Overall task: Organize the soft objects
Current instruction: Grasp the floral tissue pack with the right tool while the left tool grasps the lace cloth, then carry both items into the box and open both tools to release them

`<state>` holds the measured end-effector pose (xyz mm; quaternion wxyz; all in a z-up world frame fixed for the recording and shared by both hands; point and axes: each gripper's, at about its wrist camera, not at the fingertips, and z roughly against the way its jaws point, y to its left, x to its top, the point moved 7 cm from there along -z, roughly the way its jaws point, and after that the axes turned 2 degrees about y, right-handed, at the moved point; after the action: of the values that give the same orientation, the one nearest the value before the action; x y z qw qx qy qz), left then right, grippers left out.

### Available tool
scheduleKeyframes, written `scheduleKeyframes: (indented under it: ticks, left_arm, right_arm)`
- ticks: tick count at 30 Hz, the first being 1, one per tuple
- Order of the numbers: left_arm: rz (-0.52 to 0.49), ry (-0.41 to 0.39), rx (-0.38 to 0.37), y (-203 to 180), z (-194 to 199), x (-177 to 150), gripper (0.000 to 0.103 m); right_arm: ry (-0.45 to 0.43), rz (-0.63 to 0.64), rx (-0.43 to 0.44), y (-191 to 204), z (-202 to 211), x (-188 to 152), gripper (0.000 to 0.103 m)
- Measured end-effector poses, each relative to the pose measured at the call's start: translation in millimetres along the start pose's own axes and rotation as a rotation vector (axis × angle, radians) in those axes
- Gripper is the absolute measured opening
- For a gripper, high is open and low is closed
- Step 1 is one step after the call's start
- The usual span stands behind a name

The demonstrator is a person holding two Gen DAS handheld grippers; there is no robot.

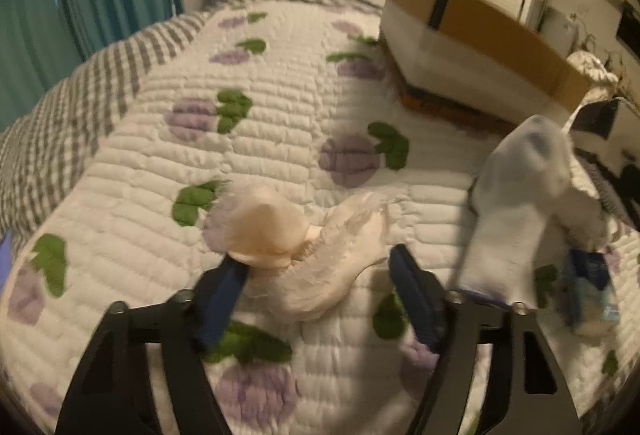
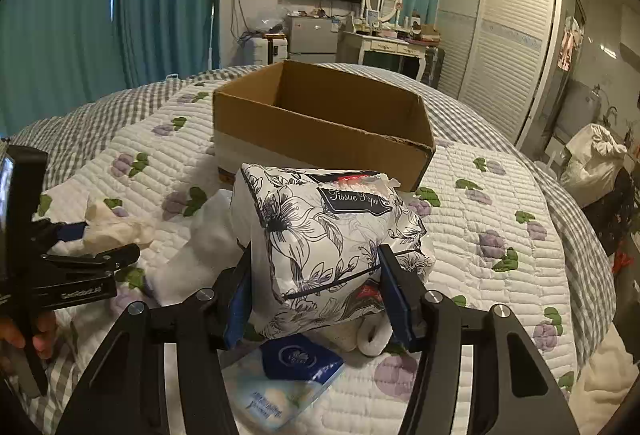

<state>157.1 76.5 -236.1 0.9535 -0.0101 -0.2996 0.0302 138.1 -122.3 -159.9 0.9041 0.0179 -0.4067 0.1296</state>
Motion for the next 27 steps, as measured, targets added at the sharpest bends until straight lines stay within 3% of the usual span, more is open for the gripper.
scheduleKeyframes:
  ticks: [2, 4, 5, 9, 20, 23, 27]
  left_arm:
    - [0.007, 0.011, -0.010, 1.2, -6.5, 1.6, 0.061]
    - [0.017, 0.006, -0.023, 2.2, -8.4, 4.9, 0.049]
    - [0.019, 0.007, -0.028, 2.6, -9.2, 6.0, 0.038]
    - [0.017, 0.020, -0.064, -1.4, -6.0, 4.8, 0.018]
    - [-0.068, -0.117, -0.102, -32.2, 77.3, 21.3, 0.018]
    - [-0.101, -0.156, -0.088, -44.6, 101.8, 38.0, 0.018]
    - [-0.105, -0.208, -0.136, -61.7, 120.7, 70.5, 0.018]
  right_arm:
    - [0.008, -0.004, 0.002, -1.5, -3.7, -2.3, 0.056]
    - [0.016, -0.006, 0.005, -1.8, -6.5, -4.8, 0.056]
    - [0.019, -0.006, 0.006, -1.8, -7.4, -5.8, 0.056]
    - [0.018, -0.003, 0.011, -0.6, -4.4, -7.0, 0.056]
    - [-0.048, -0.017, 0.010, -5.0, 39.1, 5.6, 0.056]
    - [-0.095, -0.017, 0.024, -8.5, 57.9, 21.9, 0.057]
    - [-0.158, 0.019, 0.010, -16.7, 72.4, 53.5, 0.057]
